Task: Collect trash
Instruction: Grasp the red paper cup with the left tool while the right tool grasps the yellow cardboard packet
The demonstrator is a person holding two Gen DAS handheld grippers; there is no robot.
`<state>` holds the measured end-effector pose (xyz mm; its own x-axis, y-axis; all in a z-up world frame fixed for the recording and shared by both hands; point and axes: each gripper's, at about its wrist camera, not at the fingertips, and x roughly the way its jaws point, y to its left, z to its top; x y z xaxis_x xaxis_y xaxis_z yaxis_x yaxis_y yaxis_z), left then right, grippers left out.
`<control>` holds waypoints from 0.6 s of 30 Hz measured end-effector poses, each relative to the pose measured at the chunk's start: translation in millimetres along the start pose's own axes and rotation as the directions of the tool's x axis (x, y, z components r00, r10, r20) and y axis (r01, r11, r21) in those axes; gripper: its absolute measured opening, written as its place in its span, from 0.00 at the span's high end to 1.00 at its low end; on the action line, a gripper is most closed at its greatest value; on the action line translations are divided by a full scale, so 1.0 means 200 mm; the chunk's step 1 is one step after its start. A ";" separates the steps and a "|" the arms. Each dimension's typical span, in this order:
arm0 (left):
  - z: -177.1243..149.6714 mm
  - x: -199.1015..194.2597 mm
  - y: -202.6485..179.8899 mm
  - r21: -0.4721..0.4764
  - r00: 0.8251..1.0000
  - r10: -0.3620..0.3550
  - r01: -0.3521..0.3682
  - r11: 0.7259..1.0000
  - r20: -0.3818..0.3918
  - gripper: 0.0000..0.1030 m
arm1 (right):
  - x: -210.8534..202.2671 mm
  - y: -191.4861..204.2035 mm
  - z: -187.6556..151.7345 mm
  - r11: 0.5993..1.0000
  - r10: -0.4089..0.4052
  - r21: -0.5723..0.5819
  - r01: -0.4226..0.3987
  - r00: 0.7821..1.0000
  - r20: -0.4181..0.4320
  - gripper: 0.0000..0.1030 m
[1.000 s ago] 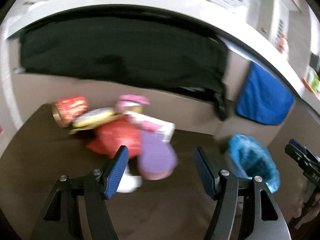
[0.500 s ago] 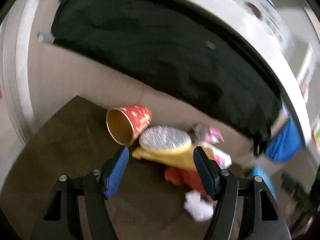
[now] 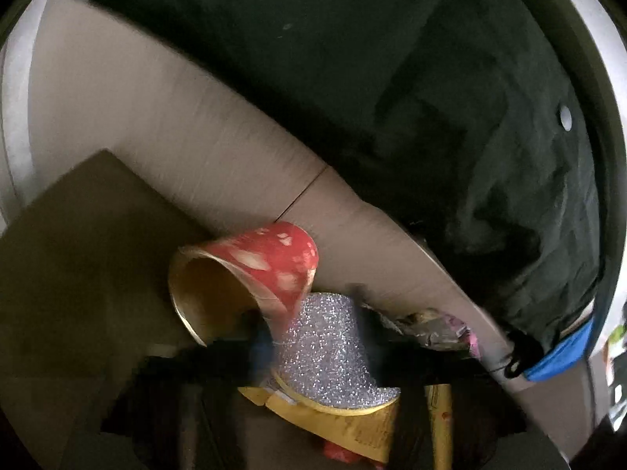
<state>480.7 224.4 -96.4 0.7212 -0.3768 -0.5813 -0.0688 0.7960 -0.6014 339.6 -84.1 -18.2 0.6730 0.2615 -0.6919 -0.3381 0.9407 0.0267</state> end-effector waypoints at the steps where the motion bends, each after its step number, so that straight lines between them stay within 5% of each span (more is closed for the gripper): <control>1: -0.02 -0.02 -0.03 0.040 1.000 0.003 -0.003 0.999 -0.007 0.93 | 0.00 0.00 0.00 1.000 0.001 -0.003 -0.001 1.000 -0.002 0.33; 6: -0.22 -0.09 -0.14 0.196 0.995 -0.012 0.032 0.980 -0.101 0.93 | 0.05 0.04 0.05 0.999 0.003 -0.035 -0.003 1.000 0.001 0.33; 11: -0.41 -0.22 -0.15 0.223 0.986 -0.042 0.078 0.972 -0.161 0.93 | 0.08 0.09 0.09 0.999 0.026 -0.040 -0.025 1.000 0.011 0.33; 18: -0.47 -0.43 -0.10 0.234 0.996 -0.014 0.035 0.972 -0.093 0.94 | 0.17 0.22 0.17 0.993 0.100 -0.057 -0.101 0.995 -0.018 0.33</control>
<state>355.2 195.6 -85.4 0.6550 -0.4299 -0.6214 0.1196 0.8710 -0.4765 368.7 -26.5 -16.3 0.6240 0.3502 -0.6985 -0.4409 0.8958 0.0553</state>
